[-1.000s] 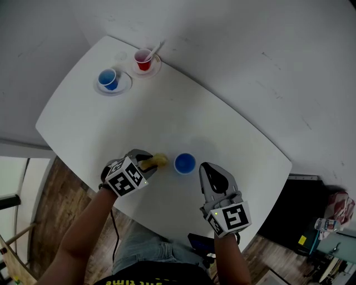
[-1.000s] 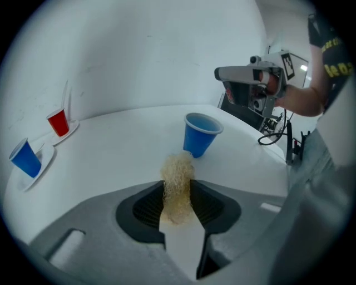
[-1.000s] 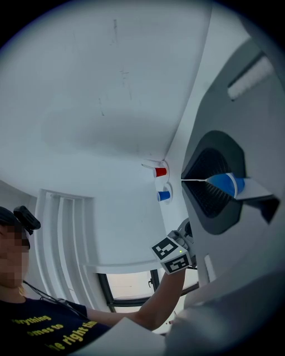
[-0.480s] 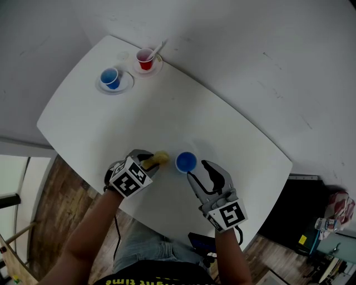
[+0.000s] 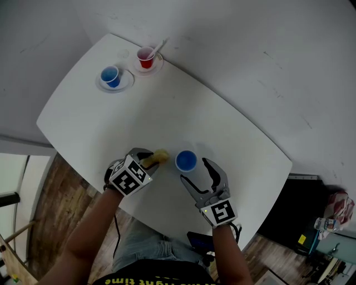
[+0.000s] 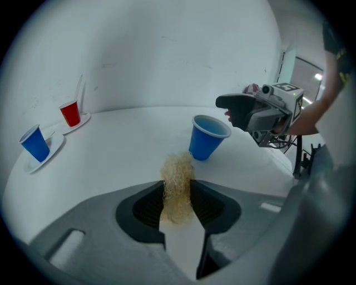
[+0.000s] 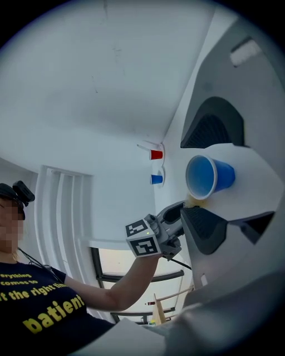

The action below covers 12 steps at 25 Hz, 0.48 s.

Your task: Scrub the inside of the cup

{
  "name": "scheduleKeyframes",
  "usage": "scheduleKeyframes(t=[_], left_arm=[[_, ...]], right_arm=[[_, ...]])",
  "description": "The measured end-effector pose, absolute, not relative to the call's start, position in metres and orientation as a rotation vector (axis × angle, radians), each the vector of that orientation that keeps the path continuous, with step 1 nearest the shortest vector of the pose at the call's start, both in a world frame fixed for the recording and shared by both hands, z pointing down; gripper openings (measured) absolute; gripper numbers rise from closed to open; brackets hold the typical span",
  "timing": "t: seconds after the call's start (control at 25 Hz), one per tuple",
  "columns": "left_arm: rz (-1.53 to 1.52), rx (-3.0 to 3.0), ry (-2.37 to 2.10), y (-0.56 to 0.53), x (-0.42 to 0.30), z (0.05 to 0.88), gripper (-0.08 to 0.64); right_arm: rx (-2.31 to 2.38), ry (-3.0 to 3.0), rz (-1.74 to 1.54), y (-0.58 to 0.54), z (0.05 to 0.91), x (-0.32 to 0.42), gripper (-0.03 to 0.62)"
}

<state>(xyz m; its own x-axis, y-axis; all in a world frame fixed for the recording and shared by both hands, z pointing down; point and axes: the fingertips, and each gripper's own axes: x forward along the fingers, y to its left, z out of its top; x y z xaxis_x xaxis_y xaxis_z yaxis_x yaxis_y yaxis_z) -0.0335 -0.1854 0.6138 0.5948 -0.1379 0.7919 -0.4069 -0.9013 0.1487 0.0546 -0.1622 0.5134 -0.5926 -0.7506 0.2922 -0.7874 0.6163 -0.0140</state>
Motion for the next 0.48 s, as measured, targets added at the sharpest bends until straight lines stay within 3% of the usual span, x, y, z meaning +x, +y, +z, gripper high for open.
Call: scheduleKeyframes(t=[0.2, 0.48], left_arm=[[1.208, 2.509, -0.459, -0.186, -0.032, 0.614, 0.144], [1.168, 2.526, -0.542, -0.187, -0.032, 0.613, 0.143]], right_arm=[[1.218, -2.540, 0.278, -0.162, 0.546, 0.054, 0.383], [1.106, -2.486, 0.303, -0.164, 0.578, 0.047, 0.387]])
